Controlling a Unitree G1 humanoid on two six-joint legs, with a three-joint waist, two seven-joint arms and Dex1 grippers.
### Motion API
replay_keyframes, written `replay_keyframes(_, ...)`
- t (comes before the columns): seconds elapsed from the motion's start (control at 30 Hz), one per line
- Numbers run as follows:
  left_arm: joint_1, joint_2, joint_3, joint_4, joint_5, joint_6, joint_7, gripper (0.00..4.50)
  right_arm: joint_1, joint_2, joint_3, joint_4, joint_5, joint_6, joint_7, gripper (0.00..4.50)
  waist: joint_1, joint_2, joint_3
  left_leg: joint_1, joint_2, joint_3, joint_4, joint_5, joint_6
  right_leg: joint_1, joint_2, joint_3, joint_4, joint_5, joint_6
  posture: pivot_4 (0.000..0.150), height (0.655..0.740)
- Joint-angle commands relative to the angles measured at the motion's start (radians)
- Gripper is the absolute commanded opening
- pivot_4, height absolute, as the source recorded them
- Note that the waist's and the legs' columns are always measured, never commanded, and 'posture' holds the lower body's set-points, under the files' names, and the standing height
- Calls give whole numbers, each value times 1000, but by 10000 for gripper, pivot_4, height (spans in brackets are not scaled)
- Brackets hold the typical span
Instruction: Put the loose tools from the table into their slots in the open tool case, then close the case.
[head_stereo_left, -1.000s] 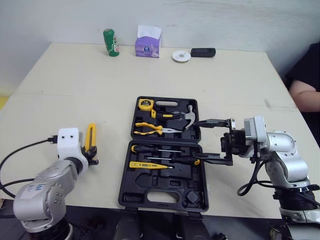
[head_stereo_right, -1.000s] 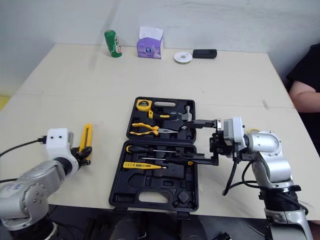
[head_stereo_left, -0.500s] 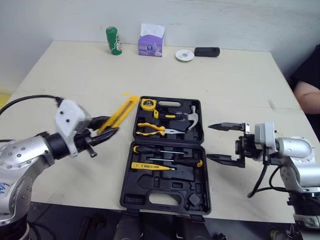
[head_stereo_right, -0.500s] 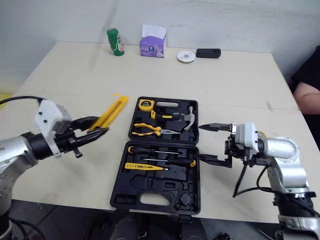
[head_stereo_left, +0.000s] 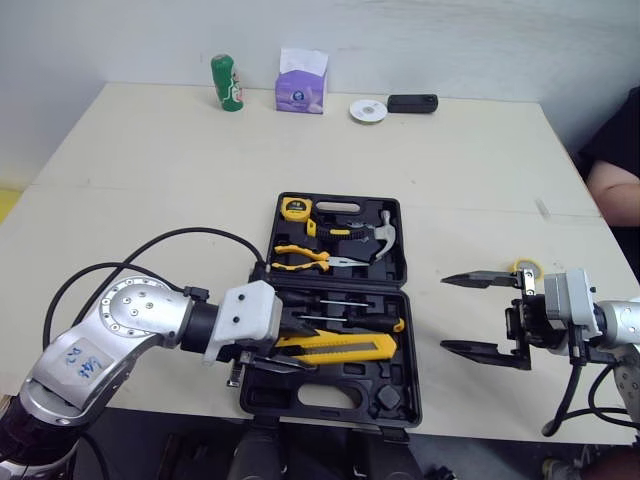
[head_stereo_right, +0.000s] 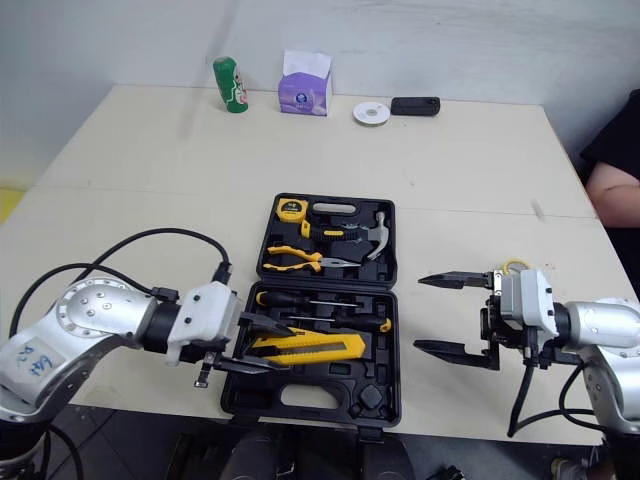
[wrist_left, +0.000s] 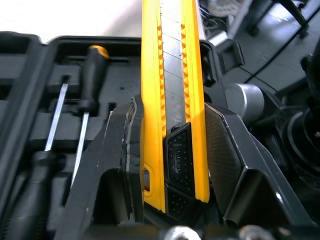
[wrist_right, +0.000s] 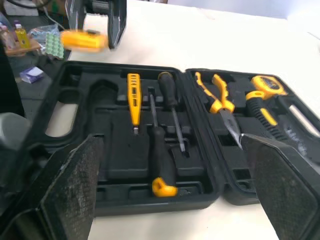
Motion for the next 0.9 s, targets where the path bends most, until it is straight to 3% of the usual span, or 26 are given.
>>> replay_keyframes(0.03, -19, -20, -82, 25, 72, -23, 18, 12966, 27, -22, -58, -88, 51, 40, -26, 45000, 0, 0, 0, 0, 0, 0, 0, 0, 0, 0, 0, 0, 0, 0, 0, 1500, 7400)
replay_keyframes(0.17, -30, -27, -146, 70, 151, -39, 30, 12966, 39, -17, -59, -129, 57, 73, -59, 45000, -5, 0, 0, 0, 1, 0, 2, 0, 0, 0, 1, 0, 1, 0, 0, 1500, 7400)
replay_keyframes(0.9, -12, -15, -225, 116, 293, -45, 25, 12966, 36, 46, -8, -84, -7, 14, -83, 45000, -4, 0, 0, 0, 1, -1, 6, -1, 2, 0, 1, 0, 5, 0, 0, 1500, 7400)
